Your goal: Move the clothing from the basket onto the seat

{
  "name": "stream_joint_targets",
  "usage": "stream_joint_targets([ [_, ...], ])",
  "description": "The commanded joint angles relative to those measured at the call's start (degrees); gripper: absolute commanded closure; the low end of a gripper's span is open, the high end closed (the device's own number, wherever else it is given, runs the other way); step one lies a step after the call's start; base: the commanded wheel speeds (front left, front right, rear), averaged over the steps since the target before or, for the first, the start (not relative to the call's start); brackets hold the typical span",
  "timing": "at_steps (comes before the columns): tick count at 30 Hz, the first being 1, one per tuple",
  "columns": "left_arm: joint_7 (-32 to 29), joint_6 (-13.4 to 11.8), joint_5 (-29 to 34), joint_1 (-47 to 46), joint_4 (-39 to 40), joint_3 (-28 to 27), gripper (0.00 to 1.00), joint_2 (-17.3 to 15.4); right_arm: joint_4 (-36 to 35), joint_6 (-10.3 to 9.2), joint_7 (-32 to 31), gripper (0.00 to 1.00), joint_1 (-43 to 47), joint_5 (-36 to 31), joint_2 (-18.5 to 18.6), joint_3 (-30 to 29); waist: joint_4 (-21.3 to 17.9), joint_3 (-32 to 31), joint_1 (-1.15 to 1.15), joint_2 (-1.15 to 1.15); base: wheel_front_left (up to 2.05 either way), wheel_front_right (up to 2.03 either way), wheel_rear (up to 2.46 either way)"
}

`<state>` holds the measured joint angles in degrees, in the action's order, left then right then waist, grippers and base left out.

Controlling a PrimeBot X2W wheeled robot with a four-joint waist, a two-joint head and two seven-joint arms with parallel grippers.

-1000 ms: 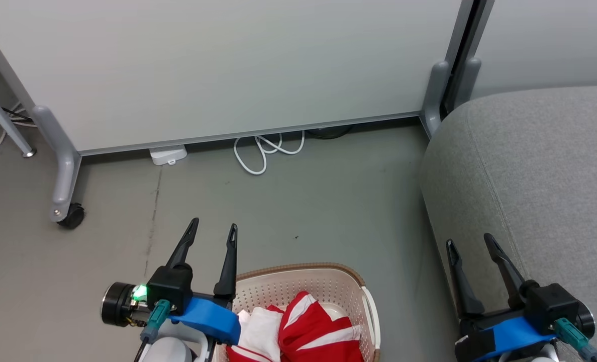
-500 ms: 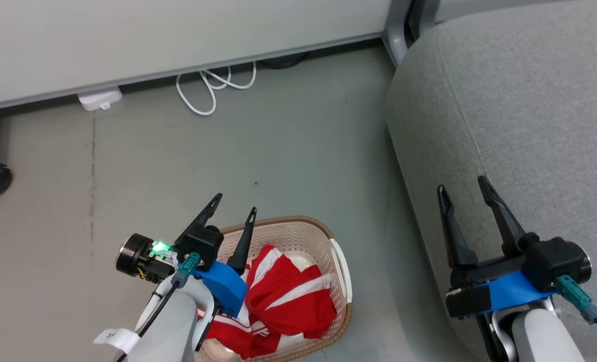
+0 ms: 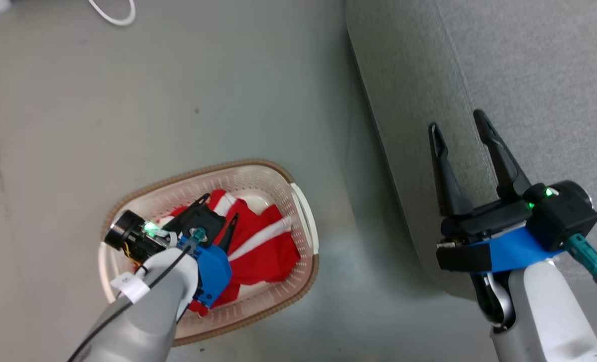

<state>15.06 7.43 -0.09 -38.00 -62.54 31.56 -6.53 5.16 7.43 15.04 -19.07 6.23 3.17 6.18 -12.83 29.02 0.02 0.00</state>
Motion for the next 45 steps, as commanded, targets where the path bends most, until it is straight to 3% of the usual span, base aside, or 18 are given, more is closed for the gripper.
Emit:
stream_joint_targets([
  [1, -0.2, 0.0, -0.6, -3.0, -2.5, 1.6, 0.0, -0.6, -1.0, 0.11, 0.2, 0.0, -2.1, 0.5, 0.1, 0.4, -2.6, 5.4, -0.02, 0.0, 0.0, 0.0, 0.0],
  [10, -3.8, 0.0, -3.5, -8.3, -9.2, 5.4, 0.0, -2.1, -4.1, 0.11, 0.2, 0.0, -5.1, 1.2, -0.1, 1.0, -4.3, 12.2, -0.02, 0.0, 0.0, 0.0, 0.0],
  [22, -13.7, 0.0, -7.6, -10.9, -11.0, 9.7, 0.0, -4.6, -6.3, 0.07, 0.2, 0.0, -7.1, 1.9, -0.3, 0.2, -4.8, 17.5, -0.02, 0.0, 0.0, 0.0, 0.0],
  [39, -15.9, 0.0, -8.9, -15.3, -11.3, 12.9, 0.0, -6.7, -7.5, 0.07, 0.2, 0.0, -8.2, 3.5, -0.3, -0.3, -6.3, 23.5, -0.02, 0.0, 0.0, 0.0, 0.0],
  [40, -15.6, 0.0, -8.7, -15.5, -11.3, 13.1, 0.58, -6.8, -7.6, 0.07, 0.2, 0.0, -8.3, 3.5, -0.3, -0.3, -6.3, 23.6, -0.02, 0.0, 0.0, 0.0, 0.0],
  [41, -15.5, 0.0, -8.7, -15.7, -11.3, 13.3, 1.0, -6.8, -7.6, 0.07, 0.2, 0.0, -8.3, 3.6, -0.3, -0.4, -6.3, 23.8, -0.02, 0.0, 0.0, 0.0, 0.0],
  [45, -15.1, 0.0, -8.6, -15.9, -11.3, 14.9, 1.0, -6.5, -7.2, 0.07, 0.2, 0.0, -8.5, 3.5, -0.3, -0.5, -6.0, 23.7, -0.02, 0.0, 0.0, 0.0, 0.0],
])
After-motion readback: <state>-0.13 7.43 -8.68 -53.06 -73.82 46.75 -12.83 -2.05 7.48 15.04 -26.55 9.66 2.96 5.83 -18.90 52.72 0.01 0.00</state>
